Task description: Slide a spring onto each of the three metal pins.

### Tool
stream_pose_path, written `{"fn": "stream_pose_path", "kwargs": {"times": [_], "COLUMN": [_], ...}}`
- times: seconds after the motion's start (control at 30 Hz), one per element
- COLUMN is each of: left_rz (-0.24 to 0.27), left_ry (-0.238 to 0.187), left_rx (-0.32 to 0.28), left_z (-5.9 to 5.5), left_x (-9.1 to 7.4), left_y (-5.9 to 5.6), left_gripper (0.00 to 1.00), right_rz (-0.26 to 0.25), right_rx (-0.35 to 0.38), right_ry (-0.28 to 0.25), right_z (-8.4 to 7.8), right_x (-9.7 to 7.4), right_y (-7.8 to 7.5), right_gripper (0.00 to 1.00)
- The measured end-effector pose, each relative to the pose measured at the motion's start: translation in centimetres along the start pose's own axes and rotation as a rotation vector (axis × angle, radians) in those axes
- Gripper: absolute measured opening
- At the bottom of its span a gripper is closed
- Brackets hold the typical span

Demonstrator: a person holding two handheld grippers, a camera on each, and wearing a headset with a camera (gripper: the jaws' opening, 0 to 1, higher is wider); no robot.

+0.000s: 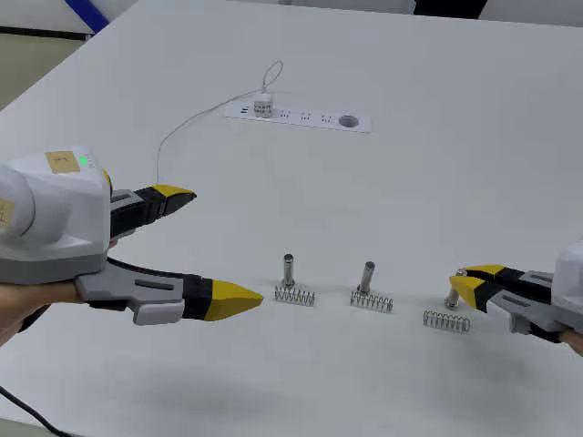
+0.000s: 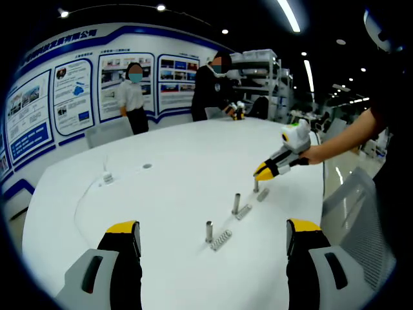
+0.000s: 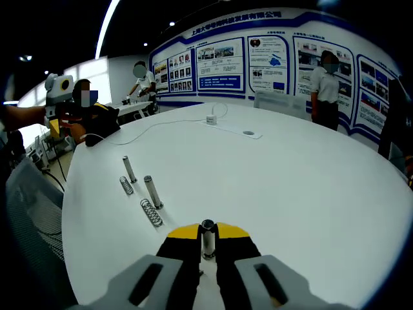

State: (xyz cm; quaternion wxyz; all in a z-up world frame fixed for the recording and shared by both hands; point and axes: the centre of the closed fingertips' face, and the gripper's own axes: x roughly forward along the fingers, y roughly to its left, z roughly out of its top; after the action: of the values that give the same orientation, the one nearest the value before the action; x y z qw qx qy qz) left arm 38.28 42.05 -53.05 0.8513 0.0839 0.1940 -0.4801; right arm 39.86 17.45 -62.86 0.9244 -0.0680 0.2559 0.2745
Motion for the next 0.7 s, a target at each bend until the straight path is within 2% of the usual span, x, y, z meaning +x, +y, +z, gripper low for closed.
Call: {"fn": "stream_pose_path", "kwargs": {"times": [0.13, 0.43, 0.7], "left_rz": [0.006, 0.005, -0.004], "left_ry": [-0.010, -0.008, -0.005], "left_rx": [-0.002, 0.005, 0.008], "left_z": [0.40, 0.61, 0.59], "left_x": [-0.13, -0.13, 0.13], "left_y": [0.04, -0.12, -0.42], "left_gripper": [0.96, 0.96, 0.96], "right_rz": [-0.003, 0.005, 0.023], "right_rx": [0.011, 0.015, 0.018], "right_ry": [-0.030, -0.020, -0.016], "right_z": [0.06, -0.05, 0.52], "right_x": [-0.24, -0.63, -0.83], "right_y": [-0.18, -0.21, 0.10], "right_gripper": [0.08, 0.09, 0.11]}}
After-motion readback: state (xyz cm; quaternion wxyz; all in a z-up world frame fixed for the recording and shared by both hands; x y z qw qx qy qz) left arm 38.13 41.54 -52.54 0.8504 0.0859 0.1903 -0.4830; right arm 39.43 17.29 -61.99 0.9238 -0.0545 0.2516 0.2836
